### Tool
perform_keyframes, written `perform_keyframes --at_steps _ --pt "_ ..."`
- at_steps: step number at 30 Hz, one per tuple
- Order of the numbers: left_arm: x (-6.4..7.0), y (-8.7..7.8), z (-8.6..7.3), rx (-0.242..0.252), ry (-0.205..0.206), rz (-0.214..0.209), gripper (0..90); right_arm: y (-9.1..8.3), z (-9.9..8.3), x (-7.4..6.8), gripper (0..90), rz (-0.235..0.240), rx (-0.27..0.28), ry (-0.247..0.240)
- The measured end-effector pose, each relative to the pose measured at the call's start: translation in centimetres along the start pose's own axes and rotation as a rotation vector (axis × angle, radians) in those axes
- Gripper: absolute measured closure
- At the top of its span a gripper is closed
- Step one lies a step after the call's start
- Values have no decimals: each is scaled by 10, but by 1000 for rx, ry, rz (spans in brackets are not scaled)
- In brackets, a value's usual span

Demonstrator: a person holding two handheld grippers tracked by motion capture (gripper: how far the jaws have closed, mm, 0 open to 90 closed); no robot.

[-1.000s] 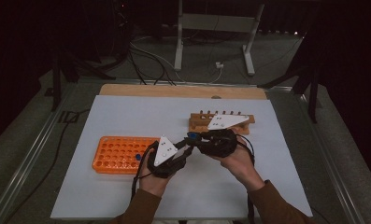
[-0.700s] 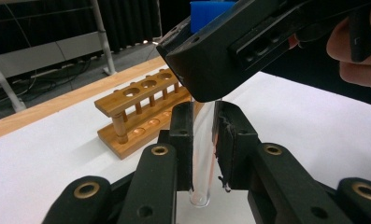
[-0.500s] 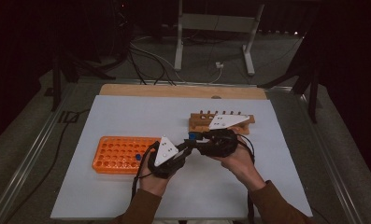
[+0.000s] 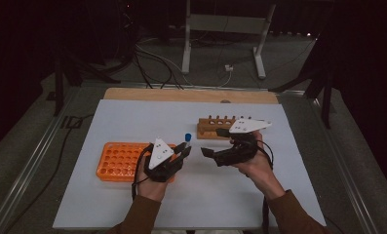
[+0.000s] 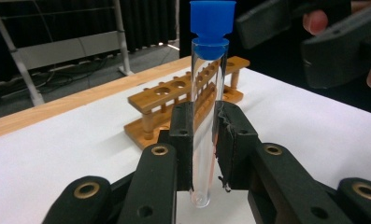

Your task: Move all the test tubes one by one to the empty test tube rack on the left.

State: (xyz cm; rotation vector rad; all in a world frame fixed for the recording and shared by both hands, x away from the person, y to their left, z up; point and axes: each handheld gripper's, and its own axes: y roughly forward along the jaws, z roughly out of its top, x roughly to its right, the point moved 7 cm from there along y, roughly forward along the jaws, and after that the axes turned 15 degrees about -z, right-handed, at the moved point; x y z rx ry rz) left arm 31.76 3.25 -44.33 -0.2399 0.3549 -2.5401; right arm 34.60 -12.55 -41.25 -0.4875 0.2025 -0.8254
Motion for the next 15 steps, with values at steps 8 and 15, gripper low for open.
perform_keyframes --at_steps 8,15 --pt "-13 -18 3 29 -15 33 785 -3 -12 21 21 -62 15 37" --pt "-24 -35 4 46 -19 66 786 -9 -25 38 1 -106 22 71"
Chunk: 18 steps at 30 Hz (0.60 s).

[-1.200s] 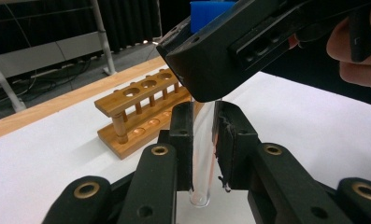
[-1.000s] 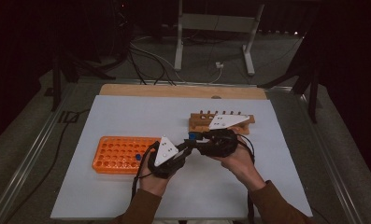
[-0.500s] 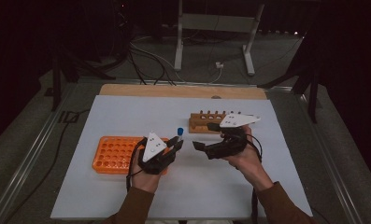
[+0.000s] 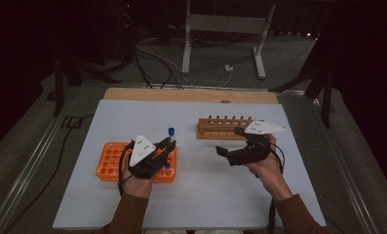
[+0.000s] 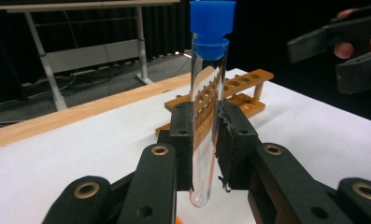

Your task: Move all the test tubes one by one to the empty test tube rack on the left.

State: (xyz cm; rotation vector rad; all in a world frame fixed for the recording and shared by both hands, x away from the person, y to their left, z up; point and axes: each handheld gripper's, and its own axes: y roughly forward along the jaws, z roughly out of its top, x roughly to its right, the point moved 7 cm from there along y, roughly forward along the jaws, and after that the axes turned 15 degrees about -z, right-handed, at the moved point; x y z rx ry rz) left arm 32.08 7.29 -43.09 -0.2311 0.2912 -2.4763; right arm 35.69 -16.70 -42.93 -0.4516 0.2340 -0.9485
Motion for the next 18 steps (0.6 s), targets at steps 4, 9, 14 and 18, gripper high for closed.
perform_keyframes --at_steps 4,9,14,18 --pt "-8 -11 0 12 -7 23 785 -3 -6 10 2 -15 15 29" --pt "-17 -23 -1 24 -18 52 786 -8 -13 20 2 -37 26 62" --pt "-24 -34 -4 26 -23 76 785 -11 -20 26 2 -95 42 39" --pt "-30 -43 -9 28 -32 98 785 -15 -25 28 2 -125 55 21"
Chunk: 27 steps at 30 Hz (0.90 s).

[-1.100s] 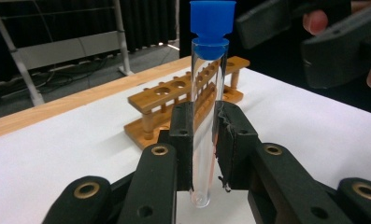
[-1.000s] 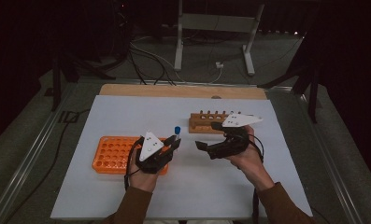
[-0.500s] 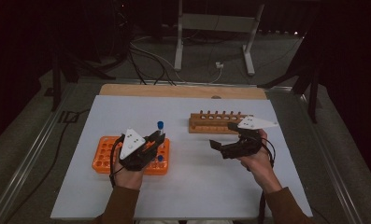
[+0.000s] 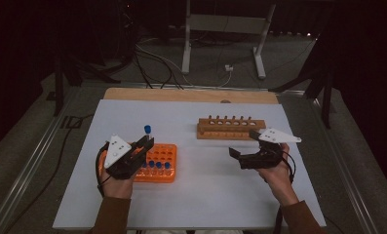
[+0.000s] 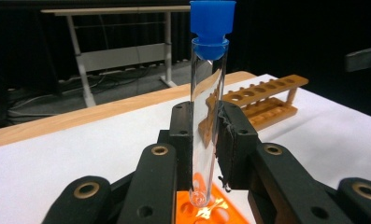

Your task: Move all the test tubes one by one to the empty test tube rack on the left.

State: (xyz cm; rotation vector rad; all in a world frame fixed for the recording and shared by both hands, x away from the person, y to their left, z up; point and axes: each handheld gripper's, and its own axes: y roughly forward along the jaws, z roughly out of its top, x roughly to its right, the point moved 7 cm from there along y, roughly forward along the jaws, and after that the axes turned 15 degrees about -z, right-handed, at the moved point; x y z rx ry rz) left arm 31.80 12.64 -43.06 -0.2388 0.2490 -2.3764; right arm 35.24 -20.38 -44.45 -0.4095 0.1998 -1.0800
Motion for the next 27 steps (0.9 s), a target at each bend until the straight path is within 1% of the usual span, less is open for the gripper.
perform_keyframes --at_steps 4,9,13,18,21,27 --pt "-5 -7 -5 -2 -5 15 785 -4 -4 3 2 -12 4 3" --pt "-9 -14 -11 -8 -9 27 785 -10 -11 7 2 -20 19 23" --pt "-12 -17 -15 -7 -16 35 785 -13 -16 13 2 -34 15 32" --pt "-14 -21 -20 -9 -20 33 785 -17 -22 19 2 -42 10 46" --pt "-14 -23 -24 -20 -18 35 784 -21 -24 22 2 -49 13 48" --pt "-18 -29 -33 -25 -36 44 784 -27 -28 28 2 -57 15 60"
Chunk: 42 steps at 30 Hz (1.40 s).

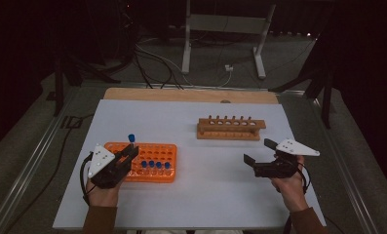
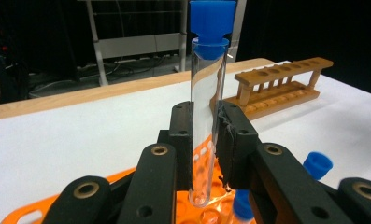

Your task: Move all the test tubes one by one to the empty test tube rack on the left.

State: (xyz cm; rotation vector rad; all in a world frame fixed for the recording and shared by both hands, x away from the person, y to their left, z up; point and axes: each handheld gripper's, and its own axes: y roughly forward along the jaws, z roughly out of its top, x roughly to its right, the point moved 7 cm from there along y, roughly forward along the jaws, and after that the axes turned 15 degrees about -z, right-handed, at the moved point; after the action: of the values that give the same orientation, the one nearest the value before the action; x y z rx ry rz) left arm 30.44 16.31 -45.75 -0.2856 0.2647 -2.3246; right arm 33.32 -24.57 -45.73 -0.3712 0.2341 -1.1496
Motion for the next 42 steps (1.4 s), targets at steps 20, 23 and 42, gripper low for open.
perform_keyframes --at_steps 20,23,42 --pt "-1 1 -29 -44 -18 -20 784 0 -11 7 2 -7 -18 15" --pt "0 1 -32 -51 -21 -21 783 1 -13 7 2 -10 -26 9" --pt "1 9 -58 -151 -45 -40 783 -1 -14 8 2 -5 -25 23"
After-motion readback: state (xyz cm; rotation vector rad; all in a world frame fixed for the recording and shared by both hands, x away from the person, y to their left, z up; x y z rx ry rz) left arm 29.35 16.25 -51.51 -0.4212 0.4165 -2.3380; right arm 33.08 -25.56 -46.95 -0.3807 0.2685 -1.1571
